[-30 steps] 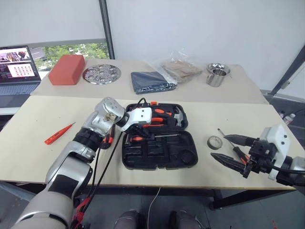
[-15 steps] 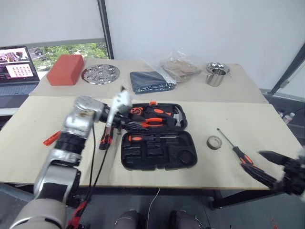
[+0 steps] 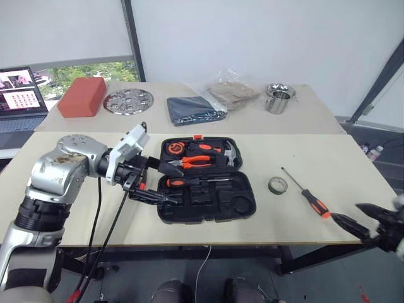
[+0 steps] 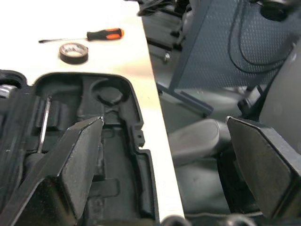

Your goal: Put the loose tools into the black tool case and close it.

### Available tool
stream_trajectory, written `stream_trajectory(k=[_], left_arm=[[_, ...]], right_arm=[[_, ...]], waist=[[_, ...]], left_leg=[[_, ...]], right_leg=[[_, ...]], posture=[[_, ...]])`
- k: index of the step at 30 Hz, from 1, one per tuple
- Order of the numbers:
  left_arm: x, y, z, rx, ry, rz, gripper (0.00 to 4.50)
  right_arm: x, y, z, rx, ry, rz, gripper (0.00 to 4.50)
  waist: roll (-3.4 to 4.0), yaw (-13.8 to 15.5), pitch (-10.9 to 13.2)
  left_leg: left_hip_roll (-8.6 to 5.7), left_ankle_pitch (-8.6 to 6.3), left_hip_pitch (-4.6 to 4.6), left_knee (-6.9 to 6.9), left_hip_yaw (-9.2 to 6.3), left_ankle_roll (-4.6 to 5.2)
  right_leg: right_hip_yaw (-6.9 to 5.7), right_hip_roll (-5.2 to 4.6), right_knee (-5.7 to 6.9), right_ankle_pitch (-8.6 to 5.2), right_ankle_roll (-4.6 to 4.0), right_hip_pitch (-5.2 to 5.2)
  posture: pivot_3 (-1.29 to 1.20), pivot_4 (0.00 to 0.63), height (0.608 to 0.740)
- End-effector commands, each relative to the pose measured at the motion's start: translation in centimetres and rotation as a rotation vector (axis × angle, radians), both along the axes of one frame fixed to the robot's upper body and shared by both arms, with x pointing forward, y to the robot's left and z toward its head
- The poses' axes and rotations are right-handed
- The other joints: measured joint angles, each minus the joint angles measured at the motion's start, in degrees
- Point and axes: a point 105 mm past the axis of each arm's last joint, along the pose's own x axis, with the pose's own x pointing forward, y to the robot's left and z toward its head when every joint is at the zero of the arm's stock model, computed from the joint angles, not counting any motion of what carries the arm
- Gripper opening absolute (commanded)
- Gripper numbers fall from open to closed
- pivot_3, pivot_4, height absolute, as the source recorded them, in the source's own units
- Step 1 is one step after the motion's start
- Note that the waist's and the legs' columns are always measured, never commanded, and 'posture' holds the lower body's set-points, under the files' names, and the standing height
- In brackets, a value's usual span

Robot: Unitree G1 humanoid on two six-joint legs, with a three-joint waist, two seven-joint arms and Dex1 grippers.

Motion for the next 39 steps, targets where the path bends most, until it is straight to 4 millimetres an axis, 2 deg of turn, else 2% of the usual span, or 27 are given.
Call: stream_trajectory(k=[1,2,5,7,9,11,13,14,17,18,20,23,26,30,38,39], left_arm=[[-0.2,0.1,0.1,0.03,-0.058,0.024,4.49],[-0.2,0.2,0.0,0.034,-0.056,0.033,4.49],[-0.1,0.4,-0.1,0.041,-0.058,0.069,4.5],[0.0,0.5,0.0,0.036,-0.057,0.094,4.5],[-0.1,0.8,0.1,0.035,-0.051,0.103,4.5],[-0.2,1.0,0.0,0.042,-0.046,0.111,4.5],[-0.1,1.4,-0.2,0.053,-0.043,0.124,4.5],[-0.1,1.7,-0.4,0.065,-0.041,0.13,4.5],[0.1,2.6,-1.1,0.106,-0.036,0.143,4.5],[0.2,2.9,-1.3,0.12,-0.035,0.146,4.5],[0.2,3.2,-1.4,0.134,-0.036,0.144,4.5],[0.1,3.0,-1.4,0.121,-0.037,0.138,4.5],[0.4,2.6,-1.4,0.105,-0.054,0.151,4.5],[0.9,2.5,-1.4,0.08,-0.083,0.2,4.5],[1.0,2.5,-0.9,0.07,-0.105,0.222,4.5],[1.1,2.6,-0.9,0.071,-0.107,0.224,4.5]], right_arm=[[1.8,-0.8,-1.8,-0.049,0.028,-0.035,4.5],[2.2,-0.8,-2.4,-0.026,0.043,-0.047,4.5],[2.8,-0.5,-4.0,0.018,0.089,-0.048,3.77],[2.7,-0.4,-4.6,0.009,0.096,-0.043,3.13],[2.7,-0.1,-4.3,0.014,0.072,-0.032,2.46],[3.1,0.3,-2.4,-0.014,-0.049,0.005,1.72],[3.6,1.5,0.4,0.015,-0.185,0.059,1.05],[4.0,2.4,2.1,0.035,-0.243,0.103,0.97],[4.7,6.5,5.9,0.04,-0.337,0.31,0.97],[4.7,8.6,6.7,0.046,-0.34,0.411,0.97],[4.3,12.4,7.3,0.022,-0.314,0.616,0.97],[4.8,16.6,6.4,-0.124,-0.276,0.837,0.97],[5.9,18.4,5.3,-0.284,-0.276,0.971,0.97],[7.7,19.8,3.8,-0.453,-0.28,1.067,0.97],[9.6,20.5,2.7,-0.54,-0.273,1.078,0.97],[9.7,20.5,2.6,-0.539,-0.269,1.073,1.47]], waist=[[0.05,0.06,0.01],[0.06,0.18,0.02],[0.07,0.27,0.03],[0.07,0.11,0.03],[0.06,0.07,0.03],[0.06,0.04,0.03],[0.09,0.0,0.04],[0.2,-0.03,0.11],[0.66,-0.78,0.4],[0.68,-0.99,0.43],[0.68,-1.14,0.43],[0.64,-1.23,0.42],[0.63,-0.83,0.44],[0.56,-0.44,0.48],[0.5,-0.8,0.51],[0.5,-0.94,0.52]], left_leg=[[-0.01,0.0,-0.02,-0.04,0.02,0.0],[-0.01,0.02,-0.01,-0.08,0.03,-0.01],[-0.01,0.02,-0.04,-0.08,0.02,-0.02],[-0.04,0.01,-0.01,-0.11,0.03,-0.02],[-0.03,0.0,-0.01,-0.12,0.02,-0.04],[-0.02,0.0,0.01,-0.12,0.02,-0.05],[0.0,-0.01,0.05,-0.13,0.03,-0.08],[0.0,-0.01,0.06,-0.15,0.02,-0.1],[-0.01,-0.04,0.1,-0.15,0.19,-0.15],[-0.01,-0.06,0.1,-0.15,0.22,-0.19],[0.01,-0.08,0.14,-0.17,0.22,-0.29],[0.08,-0.05,0.19,-0.24,0.17,-0.35],[0.05,0.03,0.06,-0.26,0.19,-0.22],[-0.06,0.01,-0.23,-0.1,0.28,-0.13],[-0.08,0.02,-0.55,-0.1,0.34,-0.14],[-0.08,0.03,-0.54,-0.1,0.34,-0.14]], right_leg=[[0.01,0.02,0.03,-0.02,-0.01,-0.04],[0.02,0.03,0.05,-0.01,-0.1,-0.05],[-0.04,0.08,0.12,-0.13,-0.24,-0.04],[-0.04,0.18,0.1,-0.19,-0.14,-0.01],[-0.03,0.25,0.03,-0.2,-0.12,0.04],[-0.02,0.26,0.04,-0.27,0.0,0.04],[0.01,0.28,0.06,-0.43,0.26,0.03],[0.03,0.28,0.07,-0.44,0.27,0.02],[0.32,0.26,0.12,-0.26,0.26,-0.06],[0.36,0.27,0.12,-0.19,0.23,-0.09],[0.34,0.31,0.16,-0.15,0.18,-0.1],[0.31,0.37,0.14,-0.19,0.06,-0.11],[0.26,0.38,0.15,-0.16,-0.11,-0.22],[0.23,0.36,0.13,-0.12,-0.17,-0.4],[0.09,0.4,0.17,-0.13,-0.12,-0.71],[0.1,0.41,0.18,-0.14,-0.11,-0.7]], posture=[[0.0,0.15,0.734],[0.0,0.15,0.734],[0.0,0.15,0.734],[0.0,0.15,0.734],[0.0,0.15,0.734],[0.0,0.15,0.734],[0.0,0.15,0.734],[0.0,0.15,0.734],[0.0,0.15,0.734],[0.0,0.15,0.734],[0.0,0.15,0.734],[0.0,0.15,0.734],[0.0,0.15,0.734],[0.0,0.15,0.734],[0.0,0.15,0.734],[0.0,0.15,0.734]])
